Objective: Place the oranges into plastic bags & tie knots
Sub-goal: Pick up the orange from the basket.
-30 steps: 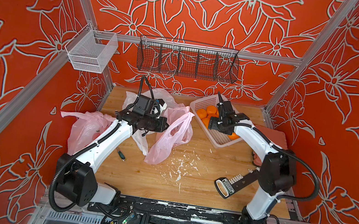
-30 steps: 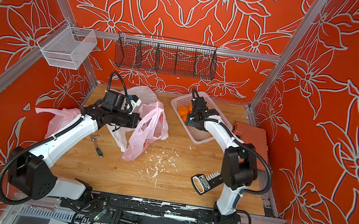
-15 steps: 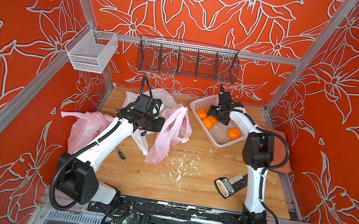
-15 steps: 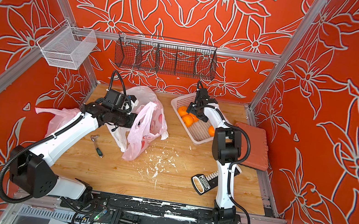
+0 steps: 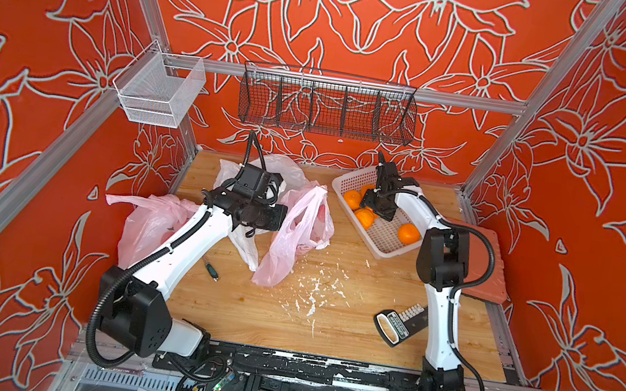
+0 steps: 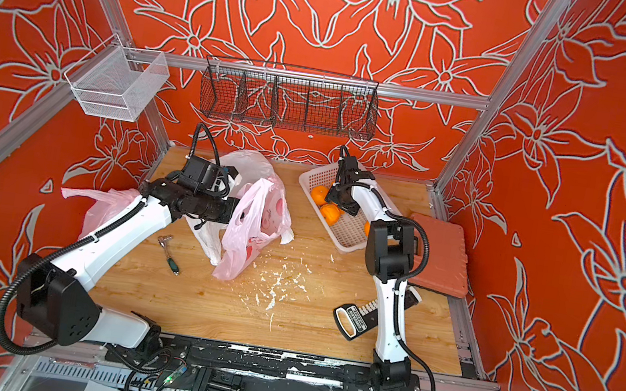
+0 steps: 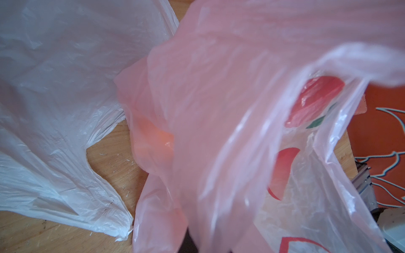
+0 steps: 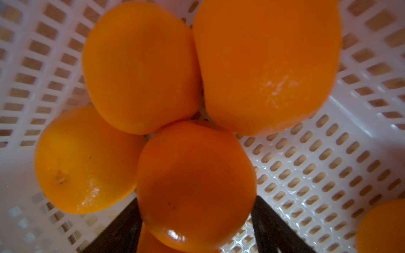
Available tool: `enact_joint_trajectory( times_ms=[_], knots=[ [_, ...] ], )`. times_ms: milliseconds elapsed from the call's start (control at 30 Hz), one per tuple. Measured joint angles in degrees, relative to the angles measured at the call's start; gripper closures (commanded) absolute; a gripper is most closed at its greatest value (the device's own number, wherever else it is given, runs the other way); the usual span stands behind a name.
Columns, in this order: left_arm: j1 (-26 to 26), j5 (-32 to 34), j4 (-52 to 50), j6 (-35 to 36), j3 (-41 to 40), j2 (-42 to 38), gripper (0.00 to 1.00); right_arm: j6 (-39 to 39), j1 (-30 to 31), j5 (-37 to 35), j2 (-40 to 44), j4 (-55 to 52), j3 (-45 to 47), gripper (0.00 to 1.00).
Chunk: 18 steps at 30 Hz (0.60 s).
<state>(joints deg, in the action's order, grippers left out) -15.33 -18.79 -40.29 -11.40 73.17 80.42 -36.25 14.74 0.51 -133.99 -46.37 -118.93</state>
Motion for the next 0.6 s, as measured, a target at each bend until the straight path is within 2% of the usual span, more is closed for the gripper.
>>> enact_joint_trajectory(
  times_ms=[267, 600],
  knots=[
    [0.0, -0.5, 0.0, 0.0, 0.0, 0.0, 1.00, 0.4, 0.0, -2.2, 1.2, 1.2, 2.2, 0.34],
    [0.5, -3.3, 1.0, -0.2, 0.0, 0.0, 1.00, 2.6, -0.1, -7.2, 14.3, 3.6, 14.1, 0.37]
  ],
)
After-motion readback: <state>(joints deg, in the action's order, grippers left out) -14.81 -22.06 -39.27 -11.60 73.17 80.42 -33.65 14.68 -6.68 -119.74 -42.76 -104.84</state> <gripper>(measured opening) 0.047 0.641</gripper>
